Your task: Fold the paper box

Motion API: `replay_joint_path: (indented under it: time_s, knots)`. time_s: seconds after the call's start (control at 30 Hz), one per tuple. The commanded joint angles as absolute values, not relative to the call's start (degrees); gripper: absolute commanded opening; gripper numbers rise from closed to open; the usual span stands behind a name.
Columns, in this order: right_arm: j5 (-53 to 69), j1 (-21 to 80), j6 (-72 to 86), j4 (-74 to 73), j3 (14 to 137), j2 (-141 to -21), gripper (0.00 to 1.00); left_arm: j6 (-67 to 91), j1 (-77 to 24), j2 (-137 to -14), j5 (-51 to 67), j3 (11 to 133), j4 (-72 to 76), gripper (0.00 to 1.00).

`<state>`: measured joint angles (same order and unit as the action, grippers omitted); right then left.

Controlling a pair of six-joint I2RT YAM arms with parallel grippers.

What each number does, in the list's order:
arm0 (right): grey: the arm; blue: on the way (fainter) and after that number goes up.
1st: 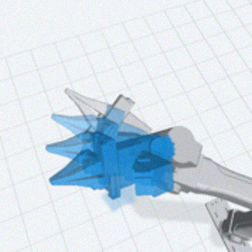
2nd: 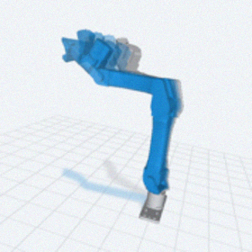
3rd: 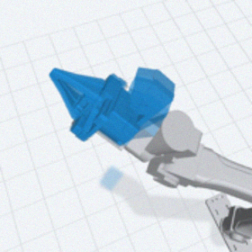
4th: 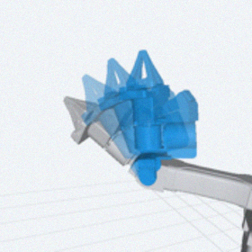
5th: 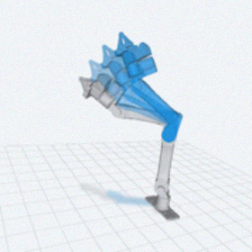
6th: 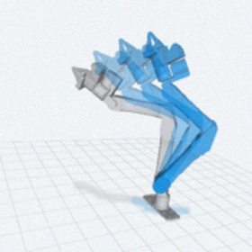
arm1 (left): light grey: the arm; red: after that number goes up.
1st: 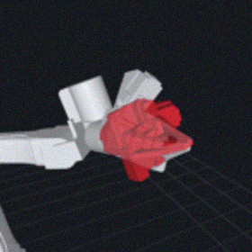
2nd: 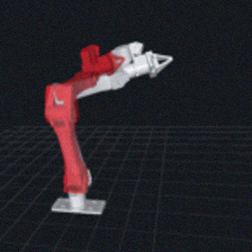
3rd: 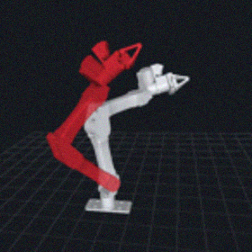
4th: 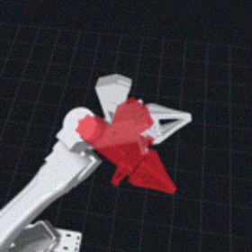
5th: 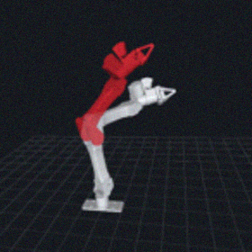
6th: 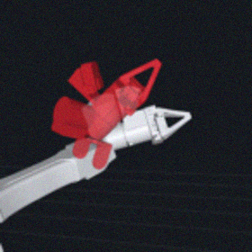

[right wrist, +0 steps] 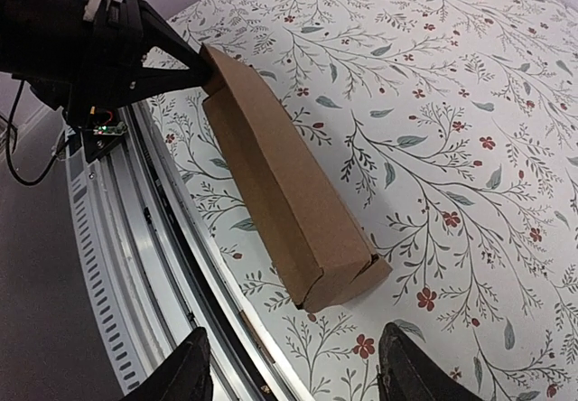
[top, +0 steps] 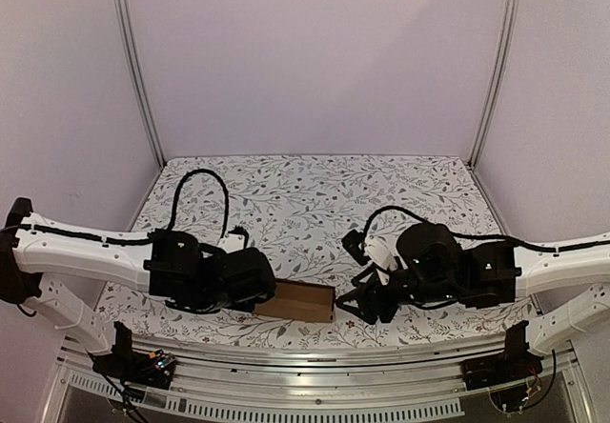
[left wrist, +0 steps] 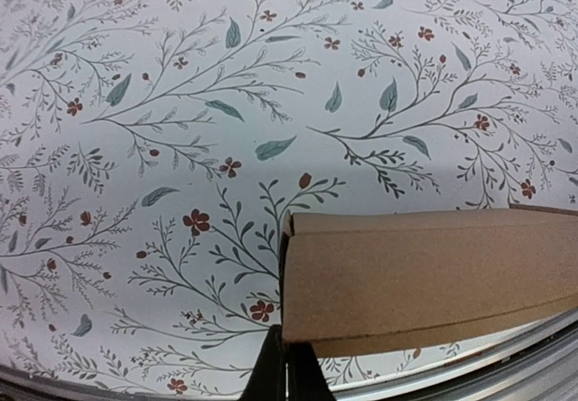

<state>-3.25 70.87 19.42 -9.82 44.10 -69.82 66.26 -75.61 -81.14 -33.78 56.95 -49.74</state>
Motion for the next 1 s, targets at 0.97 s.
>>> replay_joint_path:
  time_s: [0.97]
  knots:
    - [-14.51, 71.36, 29.00, -16.54, 58.07, -89.43, 0.27, 77.96, -76.73, -82.08, -36.04, 58.32, -56.52, 0.00]
